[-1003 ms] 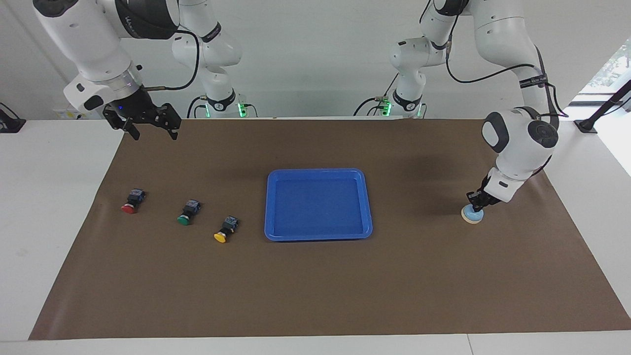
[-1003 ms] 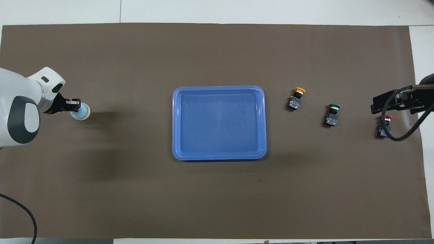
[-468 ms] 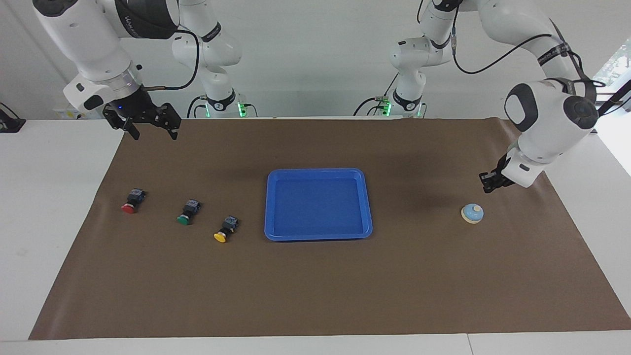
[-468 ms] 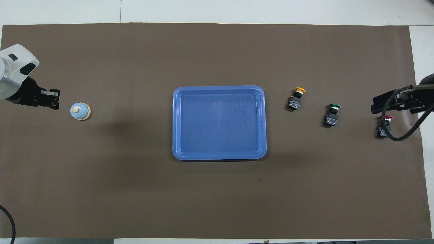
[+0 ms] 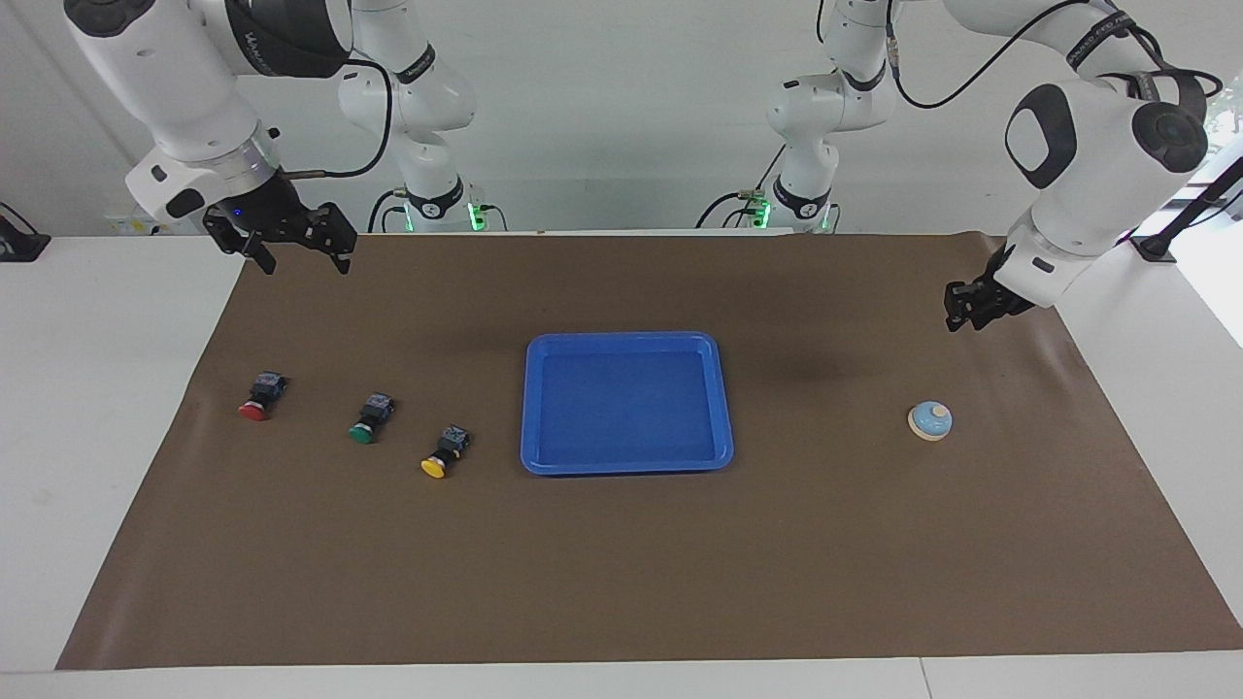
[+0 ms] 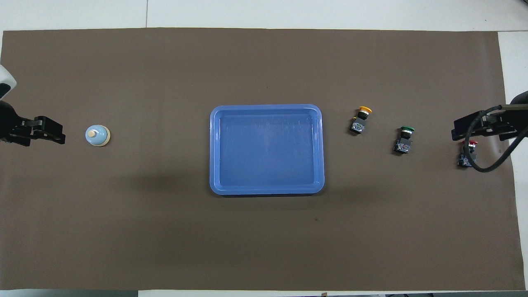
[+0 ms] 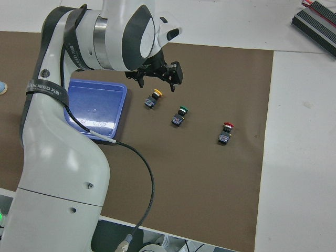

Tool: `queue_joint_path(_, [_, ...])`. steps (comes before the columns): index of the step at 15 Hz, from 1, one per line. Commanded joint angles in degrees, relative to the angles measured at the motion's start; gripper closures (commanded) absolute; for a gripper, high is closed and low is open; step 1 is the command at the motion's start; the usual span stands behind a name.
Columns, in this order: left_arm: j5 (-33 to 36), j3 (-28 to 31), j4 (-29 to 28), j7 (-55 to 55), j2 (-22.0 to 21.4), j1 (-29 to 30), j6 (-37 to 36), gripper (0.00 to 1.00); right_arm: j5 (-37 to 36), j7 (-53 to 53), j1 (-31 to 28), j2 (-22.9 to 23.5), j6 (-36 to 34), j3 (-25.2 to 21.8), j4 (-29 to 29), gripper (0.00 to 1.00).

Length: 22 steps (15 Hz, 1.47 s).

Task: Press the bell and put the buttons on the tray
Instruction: 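Reach the right gripper to the yellow-topped button and grasp it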

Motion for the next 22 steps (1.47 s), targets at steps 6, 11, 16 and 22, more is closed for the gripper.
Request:
queue_joint_path(6, [0.34, 0.71, -1.18, -1.08, -3.37, -3.47, -3.93, 0.00, -0.67, 2.60, 0.04, -1.76, 1.57, 0.66, -2.70, 0.00])
queue_joint_path(11, [0.25, 2.12, -0.39, -3.28, -2.93, -5.85, -4.46, 0.00, -0.67, 13.57, 4.78, -1.16, 11.39, 0.66, -9.20, 0.00])
queue_joint_path(16, [-0.54, 2.12, 2.69, -3.46, -1.79, -5.15, -6.13, 0.00, -0.67, 26.41, 8.99, 9.64, 23.26, 0.66, -9.47, 0.00])
queue_joint_path(22, [-0.54, 2.12, 2.42, -4.50, -1.88, -5.59, -5.60, 0.00, -0.85, 33.18, 10.06, 20.98, 39.52, 0.57, -11.85, 0.00])
